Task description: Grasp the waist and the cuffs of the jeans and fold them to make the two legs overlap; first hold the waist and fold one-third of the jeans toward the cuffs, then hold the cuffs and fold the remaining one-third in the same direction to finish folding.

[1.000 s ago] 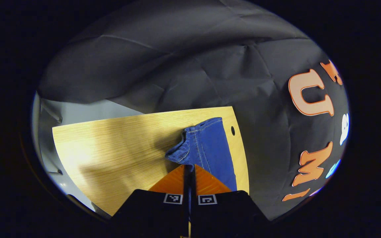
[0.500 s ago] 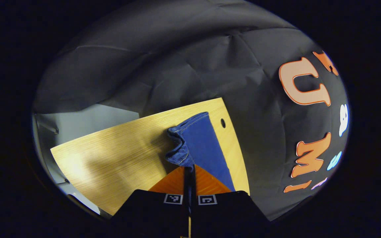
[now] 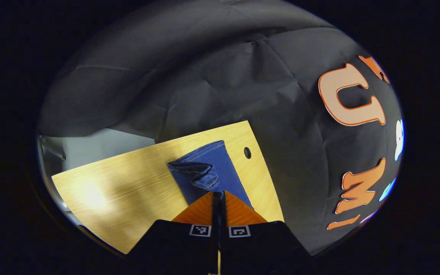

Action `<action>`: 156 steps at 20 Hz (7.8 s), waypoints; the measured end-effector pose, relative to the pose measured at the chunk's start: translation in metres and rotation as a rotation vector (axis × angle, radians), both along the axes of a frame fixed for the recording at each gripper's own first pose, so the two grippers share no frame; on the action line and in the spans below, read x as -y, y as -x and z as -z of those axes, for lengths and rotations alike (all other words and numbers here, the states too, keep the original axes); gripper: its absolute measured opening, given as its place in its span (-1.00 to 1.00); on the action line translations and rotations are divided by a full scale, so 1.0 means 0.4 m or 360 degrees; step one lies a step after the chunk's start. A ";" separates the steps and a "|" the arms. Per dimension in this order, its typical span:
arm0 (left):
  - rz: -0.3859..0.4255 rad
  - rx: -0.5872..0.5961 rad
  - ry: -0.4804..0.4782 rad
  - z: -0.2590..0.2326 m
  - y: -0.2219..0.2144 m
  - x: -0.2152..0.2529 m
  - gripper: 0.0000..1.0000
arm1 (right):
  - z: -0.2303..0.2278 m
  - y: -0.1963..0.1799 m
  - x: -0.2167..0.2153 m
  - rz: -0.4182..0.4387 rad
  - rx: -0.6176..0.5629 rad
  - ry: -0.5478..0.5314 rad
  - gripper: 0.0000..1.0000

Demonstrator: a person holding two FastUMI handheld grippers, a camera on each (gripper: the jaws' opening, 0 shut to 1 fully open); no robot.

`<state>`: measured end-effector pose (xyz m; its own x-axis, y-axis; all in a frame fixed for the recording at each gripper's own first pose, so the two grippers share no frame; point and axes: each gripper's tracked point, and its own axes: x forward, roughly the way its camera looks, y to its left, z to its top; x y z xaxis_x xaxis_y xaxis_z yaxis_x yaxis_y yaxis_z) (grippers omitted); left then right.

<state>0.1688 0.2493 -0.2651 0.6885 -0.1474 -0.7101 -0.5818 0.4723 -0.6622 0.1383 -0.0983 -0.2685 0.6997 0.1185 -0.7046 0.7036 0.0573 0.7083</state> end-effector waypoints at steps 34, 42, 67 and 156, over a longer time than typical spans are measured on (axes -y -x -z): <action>0.0471 0.0111 -0.0770 -0.005 -0.412 0.060 0.73 | 0.000 -0.314 0.071 -0.0248 0.0005 0.0329 0.31; 0.0512 0.0481 -0.1102 -0.182 -0.413 0.117 0.92 | 0.028 -0.171 0.084 -0.0367 -0.0121 0.0635 0.89; 0.0617 0.0902 -0.1735 -0.500 -0.156 0.386 0.97 | 0.233 -0.136 0.074 -0.0298 -0.0235 0.0494 0.88; 0.0575 0.0268 -0.1127 -0.063 -0.029 -0.005 0.95 | -0.500 -0.193 -0.943 -0.1333 0.1012 0.1475 0.92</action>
